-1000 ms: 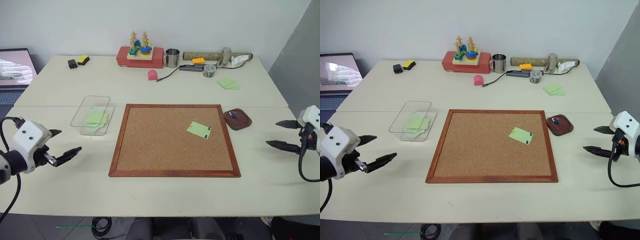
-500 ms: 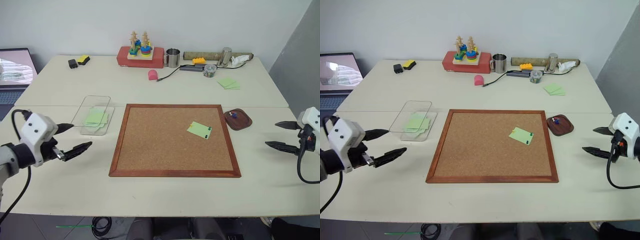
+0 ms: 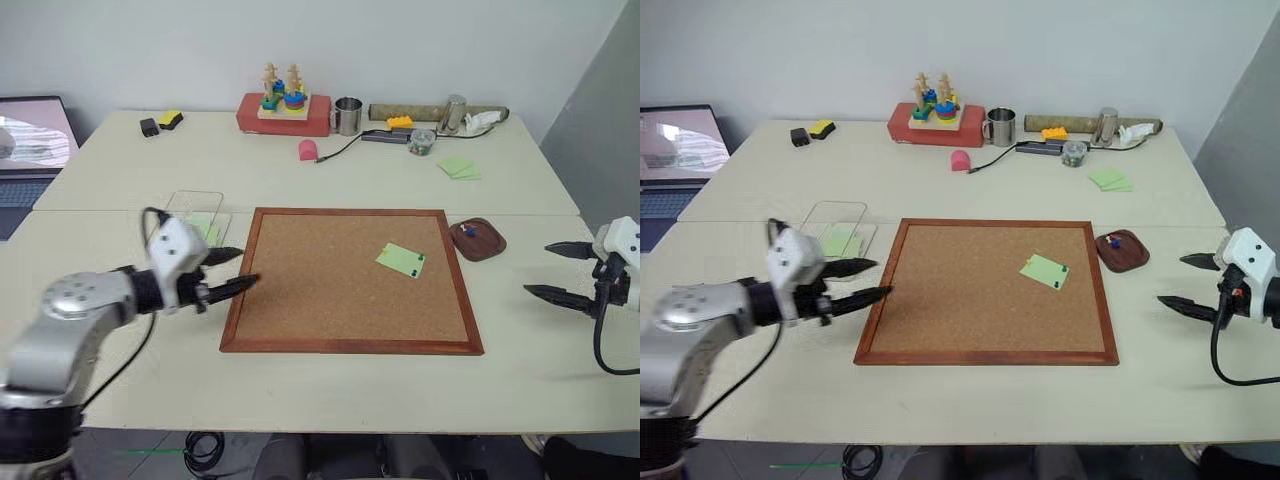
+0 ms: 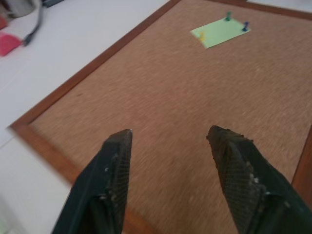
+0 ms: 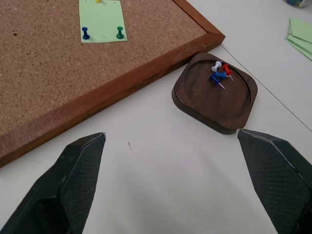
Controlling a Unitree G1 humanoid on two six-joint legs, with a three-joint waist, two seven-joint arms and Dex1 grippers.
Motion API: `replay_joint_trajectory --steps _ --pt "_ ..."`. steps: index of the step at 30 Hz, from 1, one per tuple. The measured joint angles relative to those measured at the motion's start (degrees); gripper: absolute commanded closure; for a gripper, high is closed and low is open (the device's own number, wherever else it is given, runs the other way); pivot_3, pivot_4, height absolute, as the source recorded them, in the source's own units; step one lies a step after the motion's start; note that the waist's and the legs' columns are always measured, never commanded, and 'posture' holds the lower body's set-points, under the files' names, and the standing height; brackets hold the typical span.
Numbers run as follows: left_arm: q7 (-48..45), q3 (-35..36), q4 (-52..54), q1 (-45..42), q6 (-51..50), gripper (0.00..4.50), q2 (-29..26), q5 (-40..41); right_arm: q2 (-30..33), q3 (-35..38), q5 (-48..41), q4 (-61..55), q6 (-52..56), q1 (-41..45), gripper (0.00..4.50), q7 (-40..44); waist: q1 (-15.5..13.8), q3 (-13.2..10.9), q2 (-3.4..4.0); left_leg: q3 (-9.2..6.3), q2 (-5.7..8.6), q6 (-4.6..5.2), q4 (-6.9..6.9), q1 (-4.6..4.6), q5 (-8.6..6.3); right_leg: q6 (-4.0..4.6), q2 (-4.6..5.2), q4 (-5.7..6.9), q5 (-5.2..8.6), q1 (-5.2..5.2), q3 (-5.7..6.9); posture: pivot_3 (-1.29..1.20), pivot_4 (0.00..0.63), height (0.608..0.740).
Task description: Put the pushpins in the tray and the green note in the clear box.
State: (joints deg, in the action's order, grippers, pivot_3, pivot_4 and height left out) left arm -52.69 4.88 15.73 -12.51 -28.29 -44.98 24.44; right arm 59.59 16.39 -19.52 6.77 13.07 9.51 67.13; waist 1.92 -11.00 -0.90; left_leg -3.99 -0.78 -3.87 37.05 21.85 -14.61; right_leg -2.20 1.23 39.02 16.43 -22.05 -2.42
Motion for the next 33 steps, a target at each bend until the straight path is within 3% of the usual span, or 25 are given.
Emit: replay_joint_trajectory --steps 6,11,18,25,33 --pt "3.79 -9.53 -6.29 -8.16 0.27 3.62 12.06 -2.83 -3.4 0.34 -2.14 -7.57 2.95 -2.15 0.0 -2.13 -0.08 0.03 0.0 -0.04 0.02 0.0 0.01 0.02 0.0 -0.02 -0.02 0.02 -0.02 0.01 0.01 0.0 0.15 0.74" --pt "4.54 -14.75 -15.05 -10.63 4.76 4.49 17.83 -7.48 -6.2 -0.53 -4.49 -15.48 7.28 -3.29 0.0 -4.45 -0.04 0.04 0.0 -0.06 0.01 0.0 0.02 0.02 0.01 -0.02 -0.04 0.02 -0.02 0.0 0.02 0.0 0.15 0.74" --pt "4.56 -16.66 -22.0 -11.47 9.79 4.49 20.82 -11.15 -9.66 -3.67 -6.35 -20.53 10.77 -2.52 0.0 -7.57 -0.11 0.05 0.0 -0.07 0.03 0.0 0.03 0.02 0.01 -0.03 -0.03 0.01 -0.03 0.0 0.01 0.0 0.15 0.74" --pt "4.49 -15.66 -25.83 -12.04 13.28 4.49 25.55 -10.88 -12.37 -8.57 -6.45 -21.25 12.44 2.5 0.0 -8.73 -0.21 0.05 -0.01 -0.11 0.04 0.0 0.03 0.04 0.01 -0.05 -0.02 0.0 -0.04 0.0 0.04 0.0 0.15 0.74" --pt "5.42 -15.98 -29.25 -13.13 16.64 4.49 26.94 -13.55 -16.0 -16.03 -3.38 -17.32 13.23 10.94 0.0 -10.87 -0.12 0.11 0.0 -0.12 0.05 0.0 0.03 -0.01 0.01 -0.06 -0.02 0.02 -0.05 0.03 0.05 0.0 0.15 0.74"
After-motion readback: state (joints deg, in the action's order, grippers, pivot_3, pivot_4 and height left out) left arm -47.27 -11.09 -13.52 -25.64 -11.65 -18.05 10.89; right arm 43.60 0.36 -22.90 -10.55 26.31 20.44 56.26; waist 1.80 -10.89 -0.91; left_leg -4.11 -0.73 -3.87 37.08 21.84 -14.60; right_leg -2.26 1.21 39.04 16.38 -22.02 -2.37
